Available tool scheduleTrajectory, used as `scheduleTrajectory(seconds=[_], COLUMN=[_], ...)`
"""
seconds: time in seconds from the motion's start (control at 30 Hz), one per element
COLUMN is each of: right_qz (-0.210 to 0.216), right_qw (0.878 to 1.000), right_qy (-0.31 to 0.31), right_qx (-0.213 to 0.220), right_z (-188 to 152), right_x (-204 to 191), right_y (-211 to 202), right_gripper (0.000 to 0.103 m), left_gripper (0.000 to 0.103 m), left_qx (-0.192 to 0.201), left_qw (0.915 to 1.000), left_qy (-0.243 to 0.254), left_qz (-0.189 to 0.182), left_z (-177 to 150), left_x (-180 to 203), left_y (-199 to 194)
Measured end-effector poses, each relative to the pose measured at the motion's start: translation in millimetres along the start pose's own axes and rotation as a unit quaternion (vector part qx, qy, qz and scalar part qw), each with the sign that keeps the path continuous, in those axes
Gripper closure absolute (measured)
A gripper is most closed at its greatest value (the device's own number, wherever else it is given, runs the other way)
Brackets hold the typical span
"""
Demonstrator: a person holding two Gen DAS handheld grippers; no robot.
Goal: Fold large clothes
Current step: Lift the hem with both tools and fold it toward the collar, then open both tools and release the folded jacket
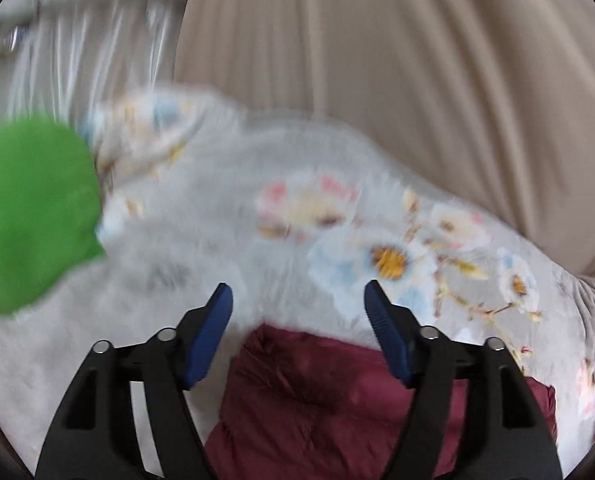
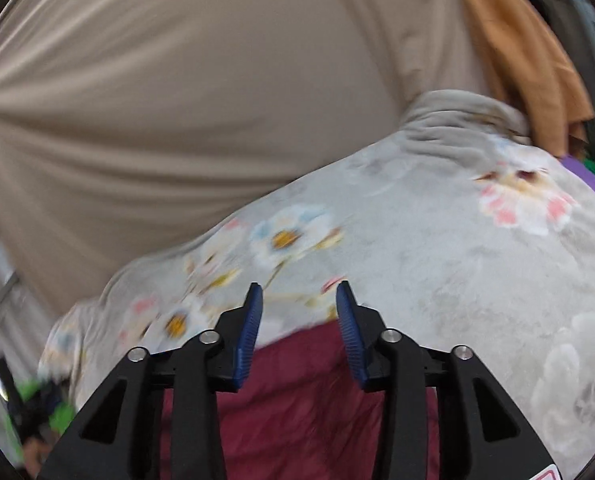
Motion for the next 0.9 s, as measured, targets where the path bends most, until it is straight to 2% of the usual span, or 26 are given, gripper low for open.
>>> scheduleTrajectory(seconds=[0.03, 0.07, 0.1, 0.17, 0.27, 0.3, 0.37, 0.4, 0.5, 0.6, 0.73, 0.83, 0.9], right_qz=[0.024, 0.04, 0.057, 0.099, 0.136, 0.136, 0.106, 0.091, 0.039, -0.029, -0.079, -0.104, -0.118], right_qw=[0.999, 0.996, 0.992, 0.978, 0.956, 0.95, 0.941, 0.94, 0.952, 0.963, 0.965, 0.962, 0.965], right_qy=[-0.034, -0.056, -0.08, -0.128, -0.159, -0.169, -0.204, -0.21, -0.168, -0.119, -0.059, -0.056, -0.06], right_qx=[-0.032, -0.055, -0.078, -0.133, -0.205, -0.224, -0.247, -0.252, -0.253, -0.24, -0.245, -0.245, -0.227], right_z=[-20.2, -35.0, -54.3, -102.7, -163.8, -179.9, -208.2, -213.7, -206.8, -187.6, -181.1, -179.3, -163.9], right_x=[-23.1, -38.9, -55.9, -93.3, -121.9, -124.6, -114.4, -105.9, -52.8, 18.6, 91.1, 104.8, 95.3], right_y=[-1.9, -1.8, -1.9, 0.2, 11.6, 16.4, 26.9, 30.5, 31.9, 22.1, 4.9, -4.8, -14.5], right_gripper=[0.076, 0.083, 0.088, 0.093, 0.097, 0.097, 0.098, 0.101, 0.103, 0.103, 0.103, 0.103, 0.101], left_gripper=[0.026, 0.026, 0.026, 0.029, 0.039, 0.04, 0.04, 0.04, 0.039, 0.038, 0.037, 0.036, 0.038], left_qx=[0.01, 0.008, -0.008, -0.075, -0.152, -0.169, -0.192, -0.195, -0.199, -0.21, -0.218, -0.229, -0.218], left_qw=[0.9999, 0.9992, 0.9976, 0.9881, 0.9702, 0.9654, 0.9587, 0.9578, 0.9606, 0.964, 0.9656, 0.9656, 0.9675], left_qy=[0.012, 0.034, 0.056, 0.103, 0.156, 0.169, 0.19, 0.195, 0.188, 0.163, 0.141, 0.123, 0.127], left_qz=[-0.003, -0.02, -0.04, -0.086, -0.106, -0.105, -0.089, -0.081, -0.05, -0.018, 0.019, 0.016, 0.018], left_z=[-0.4, -8.4, -19.2, -60.4, -127.0, -146.3, -176.1, -185.1, -191.9, -190.1, -188.0, -181.7, -170.1], left_x=[7.1, 22.2, 36.9, 69.9, 96.6, 100.0, 95.7, 88.6, 59.7, 21.4, -18.3, -24.1, -17.1], left_y=[-11.9, -24.4, -29.6, -31.0, -22.4, -17.8, -10.0, -6.6, 2.0, 14.7, 20.7, 18.4, 14.0])
Point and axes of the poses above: each gripper's, at about its wrist camera, not at the fingertips, and y roughly the way its jaws point, x to its right, z to its top, the point moved 9 cm from there along y, roughly the way its jaws point, and after that the axes turned 2 degrees about z, right-handed, at the moved point
